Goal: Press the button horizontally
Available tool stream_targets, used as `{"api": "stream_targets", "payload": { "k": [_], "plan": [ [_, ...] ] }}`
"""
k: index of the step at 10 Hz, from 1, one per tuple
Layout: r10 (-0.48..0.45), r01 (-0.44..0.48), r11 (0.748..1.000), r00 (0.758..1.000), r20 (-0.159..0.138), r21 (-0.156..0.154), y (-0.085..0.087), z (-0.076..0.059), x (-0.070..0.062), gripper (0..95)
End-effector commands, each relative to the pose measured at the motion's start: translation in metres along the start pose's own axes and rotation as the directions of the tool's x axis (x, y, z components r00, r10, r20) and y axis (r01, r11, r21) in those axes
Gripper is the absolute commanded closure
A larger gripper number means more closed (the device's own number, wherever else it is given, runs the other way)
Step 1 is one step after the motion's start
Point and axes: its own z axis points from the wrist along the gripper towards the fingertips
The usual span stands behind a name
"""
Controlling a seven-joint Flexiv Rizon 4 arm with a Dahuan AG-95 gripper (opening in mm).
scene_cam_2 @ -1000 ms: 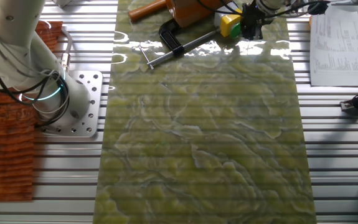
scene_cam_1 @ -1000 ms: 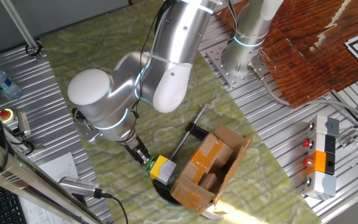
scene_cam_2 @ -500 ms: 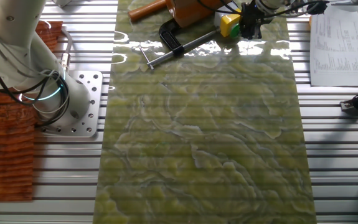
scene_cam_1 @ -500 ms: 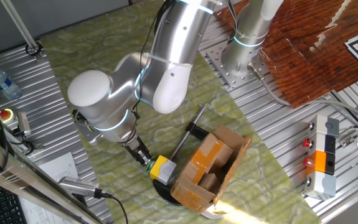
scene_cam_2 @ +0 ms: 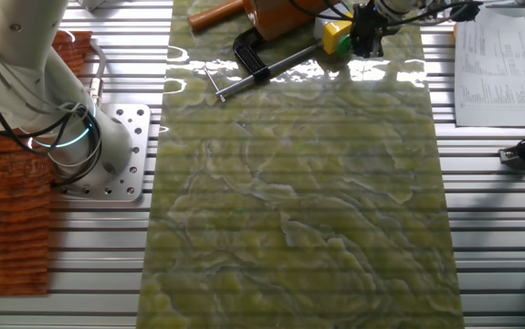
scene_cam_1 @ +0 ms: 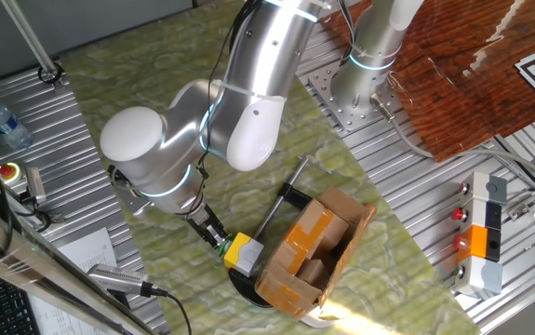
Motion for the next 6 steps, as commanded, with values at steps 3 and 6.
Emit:
{"api": "stream_targets", "payload": {
  "k": [3, 6],
  "plan": [
    [-0.011, 0.011, 1.000, 1.000, -0.006, -0.002, 0.0025, 0.0005, 0.0013, 95.0],
    [-0.007, 0.007, 1.000, 1.000, -0.006, -0.024, 0.0042, 0.0010, 0.0019, 95.0]
  ]
}}
